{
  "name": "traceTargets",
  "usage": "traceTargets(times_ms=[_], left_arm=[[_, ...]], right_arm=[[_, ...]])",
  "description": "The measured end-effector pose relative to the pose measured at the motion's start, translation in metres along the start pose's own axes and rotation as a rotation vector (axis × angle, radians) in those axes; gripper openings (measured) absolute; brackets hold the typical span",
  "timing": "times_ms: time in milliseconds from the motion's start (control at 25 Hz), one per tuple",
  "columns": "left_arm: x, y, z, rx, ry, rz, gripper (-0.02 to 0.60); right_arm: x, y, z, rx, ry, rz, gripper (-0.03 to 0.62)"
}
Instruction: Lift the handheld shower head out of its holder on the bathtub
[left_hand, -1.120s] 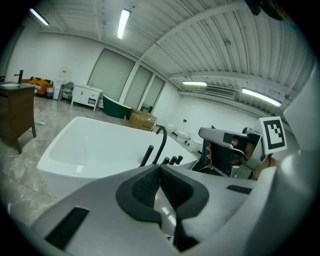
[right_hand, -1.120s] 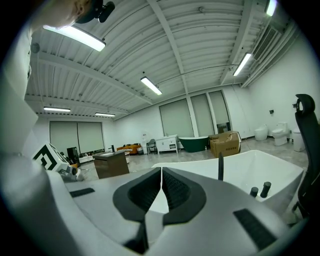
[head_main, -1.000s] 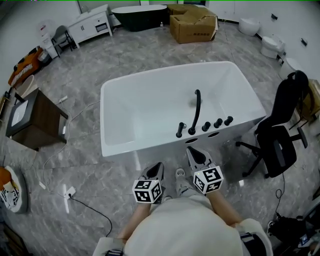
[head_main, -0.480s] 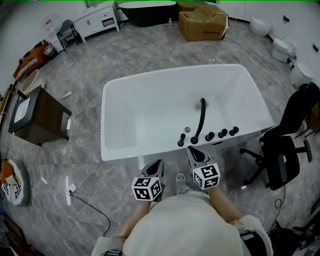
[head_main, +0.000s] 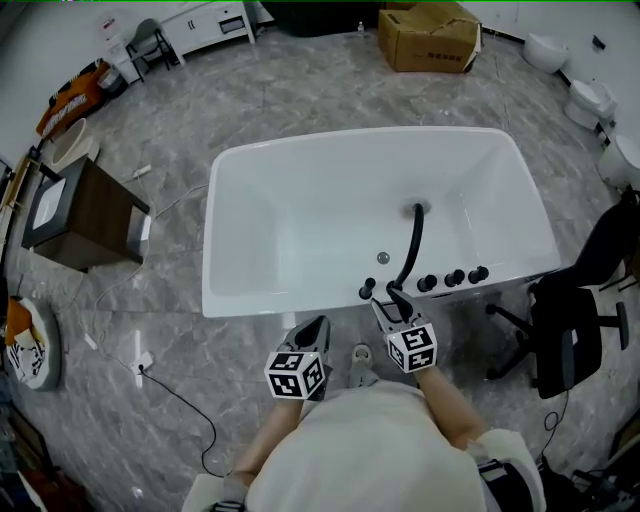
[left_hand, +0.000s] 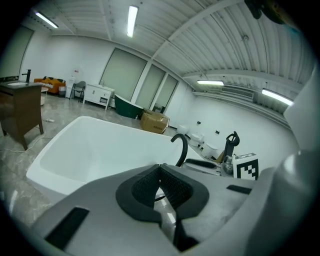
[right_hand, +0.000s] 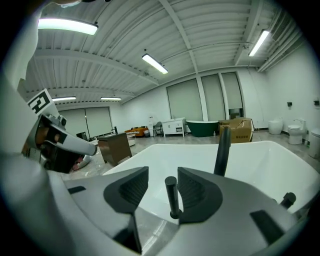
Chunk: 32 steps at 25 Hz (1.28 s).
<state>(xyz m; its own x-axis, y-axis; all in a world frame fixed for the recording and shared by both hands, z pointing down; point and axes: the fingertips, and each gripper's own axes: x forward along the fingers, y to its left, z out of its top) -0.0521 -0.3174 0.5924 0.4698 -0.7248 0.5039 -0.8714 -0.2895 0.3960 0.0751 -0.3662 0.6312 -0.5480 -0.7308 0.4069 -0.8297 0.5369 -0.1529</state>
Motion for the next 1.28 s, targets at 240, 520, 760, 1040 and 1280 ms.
traceTargets(times_ms=[240,520,760,1040,1280], left_arm=[[0.016,0.005,0.001,-0.024,0.013,0.017,0.02],[0.032,0.006,-0.006,-0.05,0.035,0.035,0.02],[0.043,0.007,-0.009,-0.048,0.051,0.043,0.02],[0.053,0.007,-0.007,-0.059,0.058,0.051,0.02],[0.055,0.005,-0.007,-0.056,0.07,0.048,0.02]], right_arm=[[0.035,-0.013,-0.035,-0.017,0.113,0.018,0.229],[0.071,-0.029,-0.068,-0.01,0.198,0.035,0.247],[0.095,-0.033,-0.09,-0.035,0.268,0.065,0.247],[0.113,-0.033,-0.109,-0.059,0.34,0.102,0.245],[0.118,-0.028,-0.119,-0.045,0.391,0.143,0.194]])
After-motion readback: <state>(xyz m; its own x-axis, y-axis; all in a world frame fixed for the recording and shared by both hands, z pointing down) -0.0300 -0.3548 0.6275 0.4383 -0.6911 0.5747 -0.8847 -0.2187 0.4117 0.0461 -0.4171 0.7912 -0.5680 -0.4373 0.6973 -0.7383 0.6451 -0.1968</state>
